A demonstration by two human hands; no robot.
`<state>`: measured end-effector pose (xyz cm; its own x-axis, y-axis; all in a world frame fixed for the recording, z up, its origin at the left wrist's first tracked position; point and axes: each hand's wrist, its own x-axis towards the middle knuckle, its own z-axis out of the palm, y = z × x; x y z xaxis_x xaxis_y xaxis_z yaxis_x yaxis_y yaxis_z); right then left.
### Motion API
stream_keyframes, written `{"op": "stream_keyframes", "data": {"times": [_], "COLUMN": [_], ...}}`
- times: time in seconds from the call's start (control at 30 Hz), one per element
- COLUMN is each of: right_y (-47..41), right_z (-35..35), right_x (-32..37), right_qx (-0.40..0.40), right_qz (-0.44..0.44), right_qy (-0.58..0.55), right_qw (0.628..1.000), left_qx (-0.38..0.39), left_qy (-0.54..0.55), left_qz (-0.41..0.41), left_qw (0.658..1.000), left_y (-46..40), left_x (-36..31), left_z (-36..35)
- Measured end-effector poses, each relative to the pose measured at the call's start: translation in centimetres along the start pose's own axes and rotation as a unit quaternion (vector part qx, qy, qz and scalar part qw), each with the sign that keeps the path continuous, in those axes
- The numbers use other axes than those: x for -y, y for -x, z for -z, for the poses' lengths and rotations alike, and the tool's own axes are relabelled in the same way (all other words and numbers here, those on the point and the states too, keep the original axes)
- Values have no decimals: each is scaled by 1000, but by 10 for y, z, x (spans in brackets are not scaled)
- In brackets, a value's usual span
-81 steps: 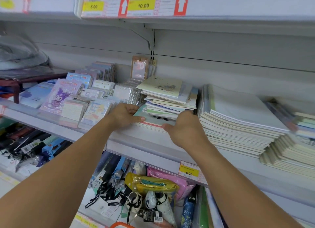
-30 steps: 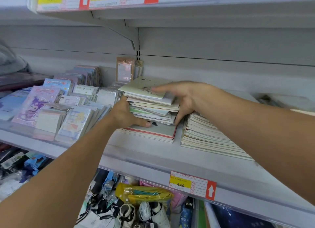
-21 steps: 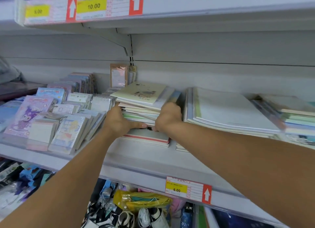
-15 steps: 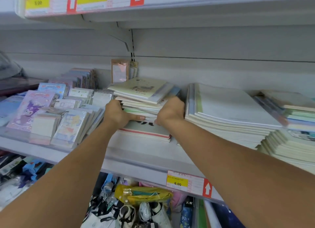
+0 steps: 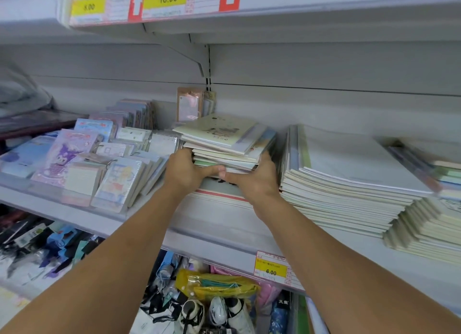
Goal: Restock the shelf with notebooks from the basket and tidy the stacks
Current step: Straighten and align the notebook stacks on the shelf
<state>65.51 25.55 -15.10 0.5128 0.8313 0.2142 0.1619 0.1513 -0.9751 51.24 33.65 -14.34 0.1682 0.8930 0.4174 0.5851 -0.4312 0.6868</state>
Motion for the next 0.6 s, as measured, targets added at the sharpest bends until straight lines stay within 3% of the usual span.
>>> {"op": "stream_keyframes", "data": {"times": [0.17,0.23,0.33,0.4,0.6], "right_y": [2,0,-8,-14,-5], "right_z": [-6,-7,-6,-4,1], "right_x": [2,8,11,7,13], "right_qx": [-26,-34,-20,-2,47], "right_qz": [-3,-50,-64,-71,-79], "right_qy": [21,18,-10,-21,-40], "right_qw": [999,998,998,997,995], "left_qx": [-24,15,137,147,146], "left_qy": [-27,-20,73,114,146], "left_qz": [13,18,58,93,62], "left_qw": [999,1000,986,978,976], "left_y": [-4,-4,-10,-14,0], "left_x": [-4,-9,-9,-7,-9], "left_z": [1,5,9,9,16]}}
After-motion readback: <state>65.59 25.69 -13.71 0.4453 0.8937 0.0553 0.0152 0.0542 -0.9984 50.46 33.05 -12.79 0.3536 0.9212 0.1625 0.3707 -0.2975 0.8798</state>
